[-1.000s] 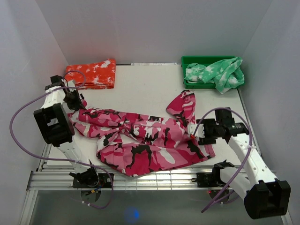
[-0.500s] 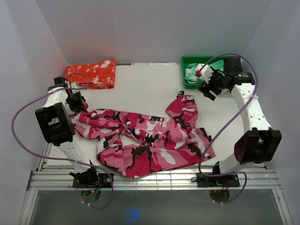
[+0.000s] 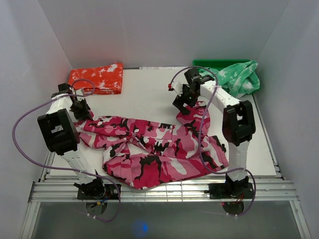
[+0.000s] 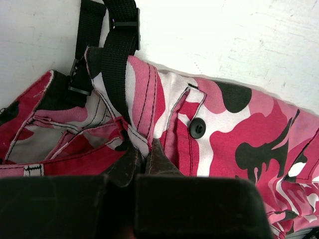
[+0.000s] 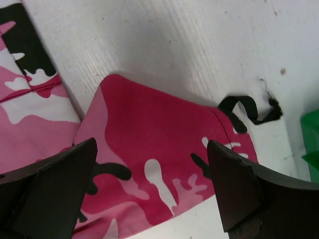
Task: Fold and stack the trousers
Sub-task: Flatten the trousers out
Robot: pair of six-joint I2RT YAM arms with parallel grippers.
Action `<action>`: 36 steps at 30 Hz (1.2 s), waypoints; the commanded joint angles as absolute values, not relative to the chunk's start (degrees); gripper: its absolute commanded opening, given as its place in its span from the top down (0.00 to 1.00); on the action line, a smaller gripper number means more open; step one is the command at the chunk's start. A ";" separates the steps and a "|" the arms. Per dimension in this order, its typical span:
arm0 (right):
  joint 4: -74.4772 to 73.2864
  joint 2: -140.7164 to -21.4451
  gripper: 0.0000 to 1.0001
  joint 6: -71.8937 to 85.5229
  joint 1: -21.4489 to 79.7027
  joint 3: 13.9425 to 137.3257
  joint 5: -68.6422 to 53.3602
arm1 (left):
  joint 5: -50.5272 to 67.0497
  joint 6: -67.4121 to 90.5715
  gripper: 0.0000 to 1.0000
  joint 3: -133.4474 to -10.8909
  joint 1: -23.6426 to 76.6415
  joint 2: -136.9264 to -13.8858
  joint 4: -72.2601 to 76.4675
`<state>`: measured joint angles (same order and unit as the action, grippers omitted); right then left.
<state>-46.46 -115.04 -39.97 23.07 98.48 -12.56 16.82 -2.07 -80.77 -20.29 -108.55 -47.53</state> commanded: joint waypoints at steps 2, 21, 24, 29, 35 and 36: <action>-46.14 -119.08 0.03 -44.55 23.90 102.48 -9.06 | 16.44 -2.11 1.00 -80.16 -20.30 -106.61 -47.29; -43.68 -101.70 0.92 -38.42 1.77 98.96 -8.79 | 13.27 -3.60 1.00 -86.04 -20.48 -110.83 -47.46; -44.03 -99.15 0.92 -37.79 -2.54 97.21 -7.92 | 12.48 -3.08 1.00 -87.27 -20.65 -111.53 -47.55; -44.12 -100.28 0.73 -38.07 -6.06 90.52 2.09 | 11.69 -0.97 1.00 -87.89 -22.06 -112.15 -46.93; -58.33 -103.45 0.21 -37.42 -8.52 98.86 -1.91 | 10.90 1.23 1.00 -87.19 -23.29 -111.71 -46.49; -61.93 -103.27 0.22 -39.01 -8.96 100.09 -5.33 | 11.33 1.23 1.00 -86.93 -23.20 -111.53 -46.58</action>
